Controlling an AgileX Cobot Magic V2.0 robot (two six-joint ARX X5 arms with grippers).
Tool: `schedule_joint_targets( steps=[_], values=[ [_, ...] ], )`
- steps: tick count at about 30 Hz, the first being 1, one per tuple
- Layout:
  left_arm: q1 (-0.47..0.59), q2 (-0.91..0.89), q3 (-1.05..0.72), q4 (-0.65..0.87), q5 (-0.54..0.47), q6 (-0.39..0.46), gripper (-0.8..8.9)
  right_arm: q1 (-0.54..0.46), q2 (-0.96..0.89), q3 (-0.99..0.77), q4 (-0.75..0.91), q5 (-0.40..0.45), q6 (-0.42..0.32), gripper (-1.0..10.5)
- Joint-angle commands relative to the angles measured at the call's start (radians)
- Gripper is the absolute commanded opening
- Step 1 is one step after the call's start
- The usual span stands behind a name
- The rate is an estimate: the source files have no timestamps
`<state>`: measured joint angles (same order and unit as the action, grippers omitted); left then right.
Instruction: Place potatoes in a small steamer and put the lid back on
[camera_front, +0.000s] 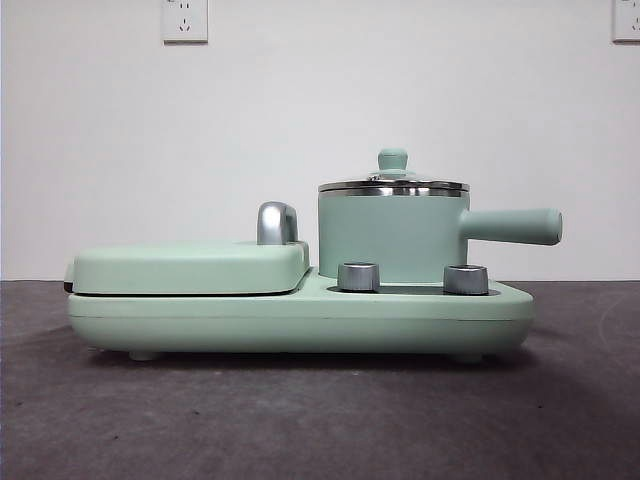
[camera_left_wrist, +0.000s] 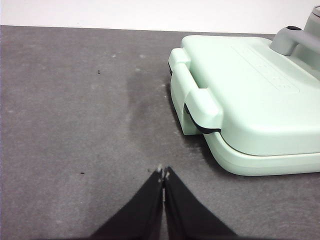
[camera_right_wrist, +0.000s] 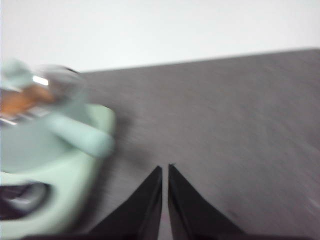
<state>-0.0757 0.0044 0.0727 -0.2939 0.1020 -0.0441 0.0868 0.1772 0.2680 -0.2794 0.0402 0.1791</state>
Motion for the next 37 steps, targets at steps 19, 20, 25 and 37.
schedule_joint_targets(
  steps=[19, 20, 25, 37],
  values=[
    [0.002, -0.002, -0.018, -0.003, -0.001, 0.01, 0.06, -0.033, -0.174, -0.257, 0.119, 0.066, -0.061, 0.2],
    [0.002, -0.001, -0.018, -0.004, -0.001, 0.01, 0.06, -0.033, -0.174, -0.257, 0.122, 0.065, -0.061, 0.2],
    [0.002, -0.001, -0.018, -0.004, -0.001, 0.01, 0.06, -0.033, -0.174, -0.257, 0.122, 0.065, -0.061, 0.2],
    [0.002, -0.001, -0.018, -0.004, -0.001, 0.01, 0.06, -0.033, -0.174, -0.257, 0.122, 0.065, -0.061, 0.2]
  ],
)
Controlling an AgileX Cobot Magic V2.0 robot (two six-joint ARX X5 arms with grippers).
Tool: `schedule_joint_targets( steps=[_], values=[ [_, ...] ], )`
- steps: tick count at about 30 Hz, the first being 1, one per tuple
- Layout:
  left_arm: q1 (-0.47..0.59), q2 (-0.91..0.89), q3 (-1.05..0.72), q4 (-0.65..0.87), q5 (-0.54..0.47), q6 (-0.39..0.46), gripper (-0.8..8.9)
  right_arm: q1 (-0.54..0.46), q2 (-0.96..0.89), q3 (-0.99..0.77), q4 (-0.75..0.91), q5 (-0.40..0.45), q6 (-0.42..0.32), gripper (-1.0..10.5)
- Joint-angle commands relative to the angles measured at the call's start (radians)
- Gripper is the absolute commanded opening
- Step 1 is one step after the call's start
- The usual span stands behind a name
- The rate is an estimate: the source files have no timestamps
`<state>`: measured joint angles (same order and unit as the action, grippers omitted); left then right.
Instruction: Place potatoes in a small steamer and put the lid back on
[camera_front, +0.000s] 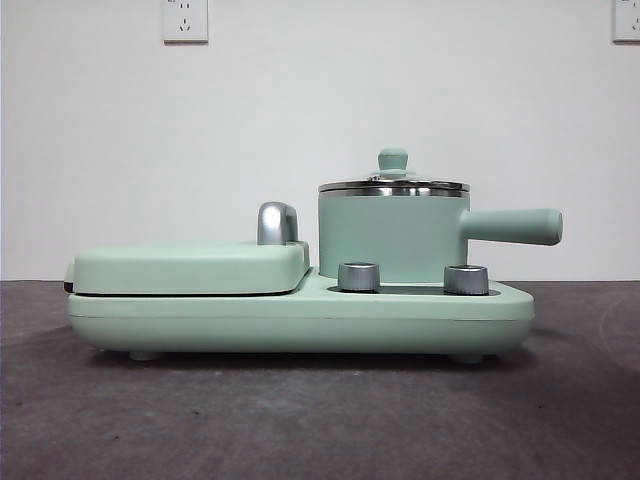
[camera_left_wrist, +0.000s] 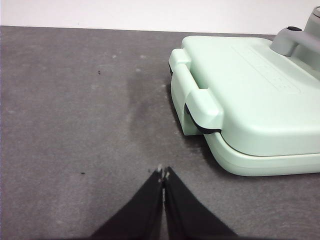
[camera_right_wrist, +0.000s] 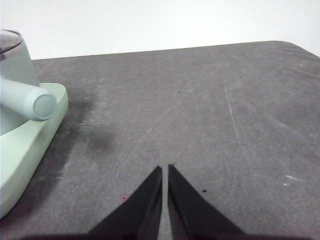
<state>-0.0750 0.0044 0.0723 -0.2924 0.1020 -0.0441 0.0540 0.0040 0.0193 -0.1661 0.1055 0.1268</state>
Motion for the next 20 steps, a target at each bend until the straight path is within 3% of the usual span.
schedule_joint_targets(
  steps=[1, 20],
  values=[
    [0.001, -0.001, -0.018, -0.005, -0.001, 0.01, 0.06, 0.0, 0.0, -0.008, 0.009, 0.0, -0.009, 0.2],
    [0.102, -0.002, -0.018, -0.001, -0.053, 0.01, 0.06, 0.001, 0.0, -0.008, 0.009, 0.0, -0.009, 0.2]
  ],
)
